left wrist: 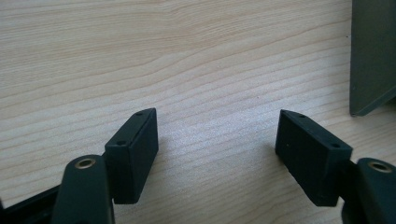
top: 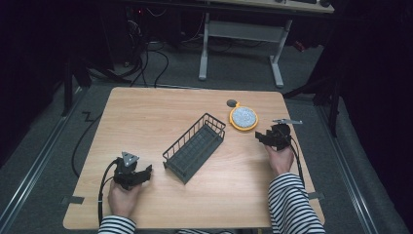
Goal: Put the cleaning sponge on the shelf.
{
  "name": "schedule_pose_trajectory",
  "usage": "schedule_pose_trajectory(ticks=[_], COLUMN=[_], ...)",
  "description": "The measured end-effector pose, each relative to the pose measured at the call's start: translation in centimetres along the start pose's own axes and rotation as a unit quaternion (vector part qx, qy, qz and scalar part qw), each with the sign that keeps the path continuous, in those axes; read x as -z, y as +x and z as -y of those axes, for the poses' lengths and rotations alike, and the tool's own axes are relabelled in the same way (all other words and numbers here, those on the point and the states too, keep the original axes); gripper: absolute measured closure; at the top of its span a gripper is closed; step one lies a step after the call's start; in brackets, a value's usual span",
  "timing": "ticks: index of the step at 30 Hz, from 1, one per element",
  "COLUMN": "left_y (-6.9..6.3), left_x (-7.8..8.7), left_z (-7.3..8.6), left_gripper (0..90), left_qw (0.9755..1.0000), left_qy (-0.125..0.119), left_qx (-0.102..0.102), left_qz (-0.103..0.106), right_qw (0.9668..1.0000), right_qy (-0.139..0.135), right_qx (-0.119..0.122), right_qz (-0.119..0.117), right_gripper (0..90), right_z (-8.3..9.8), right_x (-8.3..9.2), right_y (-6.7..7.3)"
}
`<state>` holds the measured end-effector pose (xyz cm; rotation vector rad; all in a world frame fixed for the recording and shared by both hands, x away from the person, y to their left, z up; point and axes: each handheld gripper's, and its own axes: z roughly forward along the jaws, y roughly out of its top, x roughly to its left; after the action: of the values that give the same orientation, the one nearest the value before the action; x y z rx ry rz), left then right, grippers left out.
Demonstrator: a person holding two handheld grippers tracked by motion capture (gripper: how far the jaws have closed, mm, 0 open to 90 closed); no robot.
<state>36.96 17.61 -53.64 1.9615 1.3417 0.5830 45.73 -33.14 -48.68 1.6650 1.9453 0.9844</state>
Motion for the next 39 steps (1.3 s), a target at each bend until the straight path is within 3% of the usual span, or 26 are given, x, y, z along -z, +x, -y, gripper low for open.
schedule_pose_trajectory(ticks=[2,10,17,27,31,33,35,39], left_y=[0.0,0.0,0.0,0.0,0.0,0.0,0.0,0.0], left_x=[0.0,0.0,0.0,-0.1,-0.1,-0.1,-0.1,-0.1], left_z=[0.0,0.0,0.0,-0.1,-0.1,-0.1,-0.1,-0.1], left_gripper=[30.6,30.2,30.0,30.1,30.0,30.0,29.9,29.8], left_qw=[1.0,1.0,1.0,0.9999,1.0,1.0,1.0,1.0], left_qy=[0.0,0.0,0.0,0.001,0.001,0.001,0.001,0.001], left_qx=[0.0,0.0,-0.001,-0.006,-0.006,-0.006,-0.006,-0.007], left_qz=[0.0,0.001,0.002,0.008,0.005,0.005,0.006,0.006], right_qw=[0.9998,0.9996,0.9993,0.9965,0.9959,0.9937,0.9934,0.9933], right_qy=[0.015,0.025,0.03,0.065,0.075,0.087,0.09,0.092], right_qx=[0.007,0.004,-0.018,-0.039,-0.042,-0.07,-0.071,-0.068], right_qz=[0.006,0.012,0.014,0.034,0.03,0.006,-0.001,-0.012], right_gripper=[41.9,40.8,39.5,38.6,38.1,38.5,39.2,52.0], right_z=[-0.6,-3.2,-5.5,-5.9,-5.6,-5.4,-5.3,-5.2], right_x=[-0.7,-2.7,-4.5,-7.8,-8.3,-8.4,-8.5,-8.4], right_y=[0.0,0.7,0.8,0.5,0.2,-0.5,-0.9,-0.6])
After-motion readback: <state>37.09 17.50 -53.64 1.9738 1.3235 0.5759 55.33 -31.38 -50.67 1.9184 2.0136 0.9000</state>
